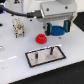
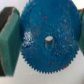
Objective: Insert the blue gear onto the right peg, followed by the red gear
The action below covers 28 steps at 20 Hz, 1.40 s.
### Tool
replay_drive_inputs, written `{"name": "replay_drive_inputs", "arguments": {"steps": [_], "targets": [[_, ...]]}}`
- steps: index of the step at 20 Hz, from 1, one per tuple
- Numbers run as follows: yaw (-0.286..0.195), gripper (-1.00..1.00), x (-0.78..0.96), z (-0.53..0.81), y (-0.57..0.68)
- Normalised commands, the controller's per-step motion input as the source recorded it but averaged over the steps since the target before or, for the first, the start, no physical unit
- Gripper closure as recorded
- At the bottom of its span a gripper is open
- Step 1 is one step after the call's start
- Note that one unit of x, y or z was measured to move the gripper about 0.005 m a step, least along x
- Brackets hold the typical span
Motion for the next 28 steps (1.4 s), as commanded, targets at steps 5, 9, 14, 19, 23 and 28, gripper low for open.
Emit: {"name": "replay_drive_inputs", "arguments": {"steps": [5, 9, 14, 19, 23, 28], "targets": [[0.000, 1.00, 0.68, 0.02, -0.18], [0.000, 1.00, 0.52, 0.00, -0.18], [0.000, 1.00, 0.34, -0.03, -0.07], [0.000, 1.00, 0.20, -0.10, -0.18], [0.000, 1.00, 0.13, -0.03, -0.12], [0.000, 1.00, -0.01, 0.33, 0.00]]}}
